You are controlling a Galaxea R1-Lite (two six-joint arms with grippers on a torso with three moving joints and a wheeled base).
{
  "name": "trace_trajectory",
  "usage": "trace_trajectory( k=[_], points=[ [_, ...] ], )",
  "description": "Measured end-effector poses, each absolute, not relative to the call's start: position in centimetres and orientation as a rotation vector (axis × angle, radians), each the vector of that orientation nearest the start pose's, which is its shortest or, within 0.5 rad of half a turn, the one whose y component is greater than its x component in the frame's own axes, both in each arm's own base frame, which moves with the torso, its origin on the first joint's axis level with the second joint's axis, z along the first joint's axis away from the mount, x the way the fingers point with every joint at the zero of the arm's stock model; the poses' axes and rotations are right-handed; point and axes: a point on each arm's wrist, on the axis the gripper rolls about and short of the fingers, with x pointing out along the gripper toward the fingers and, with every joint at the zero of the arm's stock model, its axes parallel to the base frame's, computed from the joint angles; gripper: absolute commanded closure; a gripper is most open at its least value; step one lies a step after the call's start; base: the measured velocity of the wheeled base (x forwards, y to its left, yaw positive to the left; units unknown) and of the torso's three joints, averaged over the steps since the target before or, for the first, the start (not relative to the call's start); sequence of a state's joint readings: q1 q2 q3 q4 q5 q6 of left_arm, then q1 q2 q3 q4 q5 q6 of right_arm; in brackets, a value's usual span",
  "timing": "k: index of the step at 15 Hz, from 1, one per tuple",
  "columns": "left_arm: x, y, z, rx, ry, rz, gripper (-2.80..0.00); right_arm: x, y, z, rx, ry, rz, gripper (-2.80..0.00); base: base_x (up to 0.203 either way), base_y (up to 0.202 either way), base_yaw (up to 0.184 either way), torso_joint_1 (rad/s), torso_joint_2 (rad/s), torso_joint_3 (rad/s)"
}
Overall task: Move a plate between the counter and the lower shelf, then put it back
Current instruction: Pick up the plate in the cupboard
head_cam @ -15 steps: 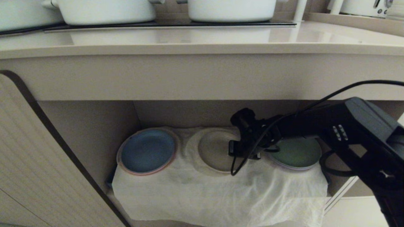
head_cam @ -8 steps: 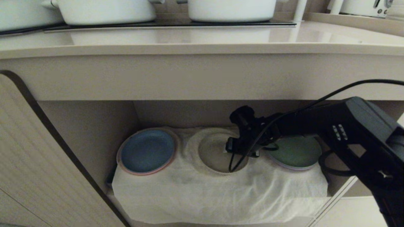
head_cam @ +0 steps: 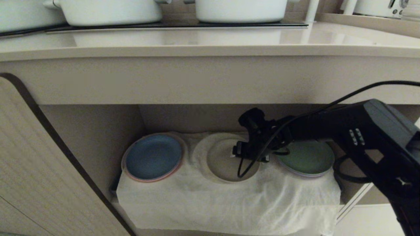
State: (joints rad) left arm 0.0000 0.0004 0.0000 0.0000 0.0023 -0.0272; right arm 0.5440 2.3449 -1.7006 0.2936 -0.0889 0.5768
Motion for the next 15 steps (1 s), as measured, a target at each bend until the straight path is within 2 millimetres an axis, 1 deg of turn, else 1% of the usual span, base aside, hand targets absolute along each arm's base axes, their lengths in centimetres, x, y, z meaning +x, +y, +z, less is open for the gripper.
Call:
trace_trajectory(
  k=[11, 15],
  points=[
    [-2.3, 0.0, 7.5, -0.027, 0.000, 0.003, 0.00, 38.6, 23.4, 10.1, 0.240, 0.964, 0.159, -2.80, 0.000, 0.000, 0.000, 0.000, 0.00, 0.000],
    [-2.3, 0.0, 7.5, -0.027, 0.000, 0.003, 0.00, 38.1, 23.1, 10.2, 0.216, 1.004, 0.143, -2.80, 0.000, 0.000, 0.000, 0.000, 0.00, 0.000]
  ],
)
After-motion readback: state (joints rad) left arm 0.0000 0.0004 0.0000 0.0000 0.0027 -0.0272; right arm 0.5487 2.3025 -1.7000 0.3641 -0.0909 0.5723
